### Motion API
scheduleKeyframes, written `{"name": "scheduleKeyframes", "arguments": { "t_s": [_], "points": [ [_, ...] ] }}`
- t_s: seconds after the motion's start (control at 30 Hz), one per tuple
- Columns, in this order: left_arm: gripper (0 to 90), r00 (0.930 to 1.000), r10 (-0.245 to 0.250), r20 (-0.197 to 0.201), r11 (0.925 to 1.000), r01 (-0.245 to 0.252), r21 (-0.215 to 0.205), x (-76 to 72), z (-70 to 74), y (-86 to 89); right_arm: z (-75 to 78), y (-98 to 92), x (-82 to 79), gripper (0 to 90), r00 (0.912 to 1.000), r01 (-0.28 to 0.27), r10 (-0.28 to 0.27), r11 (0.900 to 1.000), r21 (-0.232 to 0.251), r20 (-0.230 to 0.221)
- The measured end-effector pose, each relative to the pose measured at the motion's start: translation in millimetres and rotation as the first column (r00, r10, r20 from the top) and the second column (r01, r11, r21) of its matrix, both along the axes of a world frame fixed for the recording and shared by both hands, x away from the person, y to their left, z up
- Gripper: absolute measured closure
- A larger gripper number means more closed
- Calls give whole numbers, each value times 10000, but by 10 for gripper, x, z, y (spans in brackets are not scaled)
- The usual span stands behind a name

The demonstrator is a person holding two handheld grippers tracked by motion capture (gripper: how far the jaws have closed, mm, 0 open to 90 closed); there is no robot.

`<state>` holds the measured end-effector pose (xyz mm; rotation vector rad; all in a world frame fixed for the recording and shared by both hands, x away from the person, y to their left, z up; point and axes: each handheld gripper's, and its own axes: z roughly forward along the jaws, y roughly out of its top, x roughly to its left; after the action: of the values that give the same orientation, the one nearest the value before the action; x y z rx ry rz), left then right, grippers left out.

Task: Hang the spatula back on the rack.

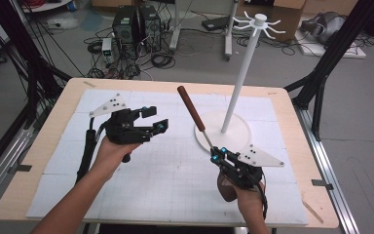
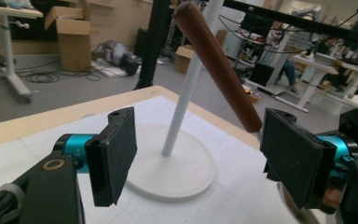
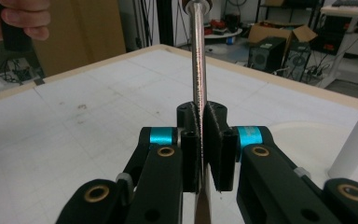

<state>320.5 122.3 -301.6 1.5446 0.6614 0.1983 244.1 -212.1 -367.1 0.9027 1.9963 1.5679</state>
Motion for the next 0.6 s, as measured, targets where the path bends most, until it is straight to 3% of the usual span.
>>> {"name": "scheduleKeyframes", "arguments": {
  "t_s": [0.37, 0.6],
  "points": [
    [274, 9974, -665, -286, 9965, 649, -536, 77, 113, -210, 3, 56, -16, 849, 9996, -140, 138, 9999, 79, 227],
    [275, 9946, -727, -745, 9965, 693, -465, 149, 119, -333, 7, 118, -26, 849, 9991, -385, 388, 9992, -125, 197]
  ]
}}
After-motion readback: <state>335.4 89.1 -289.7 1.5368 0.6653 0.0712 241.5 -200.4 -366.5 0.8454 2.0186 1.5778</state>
